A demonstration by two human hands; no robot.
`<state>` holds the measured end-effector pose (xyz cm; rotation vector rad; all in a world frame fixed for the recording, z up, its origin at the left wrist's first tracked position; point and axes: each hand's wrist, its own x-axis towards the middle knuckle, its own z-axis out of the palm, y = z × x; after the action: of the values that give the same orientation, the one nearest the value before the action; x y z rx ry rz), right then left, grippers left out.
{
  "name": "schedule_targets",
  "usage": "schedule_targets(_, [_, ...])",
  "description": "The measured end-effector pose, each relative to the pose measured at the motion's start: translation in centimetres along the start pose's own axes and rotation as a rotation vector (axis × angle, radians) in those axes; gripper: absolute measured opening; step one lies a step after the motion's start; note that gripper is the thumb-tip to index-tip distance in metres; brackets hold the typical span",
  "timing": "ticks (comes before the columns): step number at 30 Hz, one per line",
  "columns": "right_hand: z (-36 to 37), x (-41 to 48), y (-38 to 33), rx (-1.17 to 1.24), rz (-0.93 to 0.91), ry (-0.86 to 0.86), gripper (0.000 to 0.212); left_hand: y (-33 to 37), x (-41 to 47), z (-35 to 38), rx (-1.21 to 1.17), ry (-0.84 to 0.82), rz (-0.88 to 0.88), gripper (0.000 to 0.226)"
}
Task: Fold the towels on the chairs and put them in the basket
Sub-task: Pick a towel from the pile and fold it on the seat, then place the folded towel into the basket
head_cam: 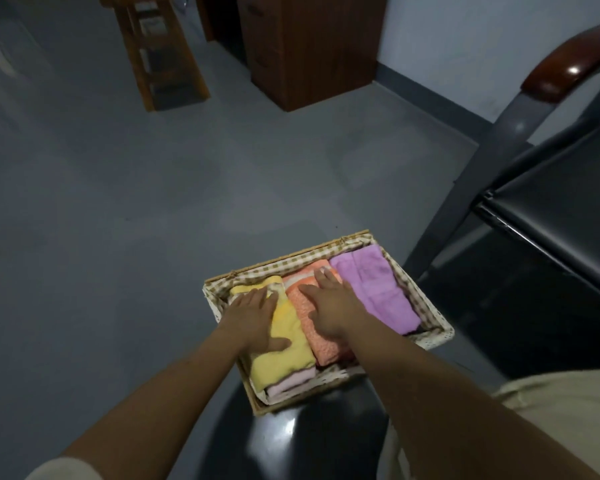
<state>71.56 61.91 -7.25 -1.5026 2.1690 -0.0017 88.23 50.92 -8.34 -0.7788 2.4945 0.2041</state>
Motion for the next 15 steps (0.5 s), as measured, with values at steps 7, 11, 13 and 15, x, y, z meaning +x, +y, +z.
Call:
schedule_targets(7, [-9.8,-1.6,2.3,0.000,0.131,0.148,0.054,1.0,1.0,-10.9,-0.282,0.263,0.008,0.055])
schedule_targets(11, [-19.8,-6.8,6.4,-0.022,0.216,0.304,0.059,5.5,1.5,-20.0,-0.311,0.437,0.091,0.054])
schedule_targets(13, [-24.2,-10.6,9.2,-0.010,0.282,0.420,0.059,9.0,1.5,-24.3,-0.348,0.503,0.158,0.052])
schedule_targets(15, [-27.3,-15.8,12.5,-0.032,0.386,0.523,0.056,13.9,0.9,-28.3,-0.364,0.554,0.253,0.051])
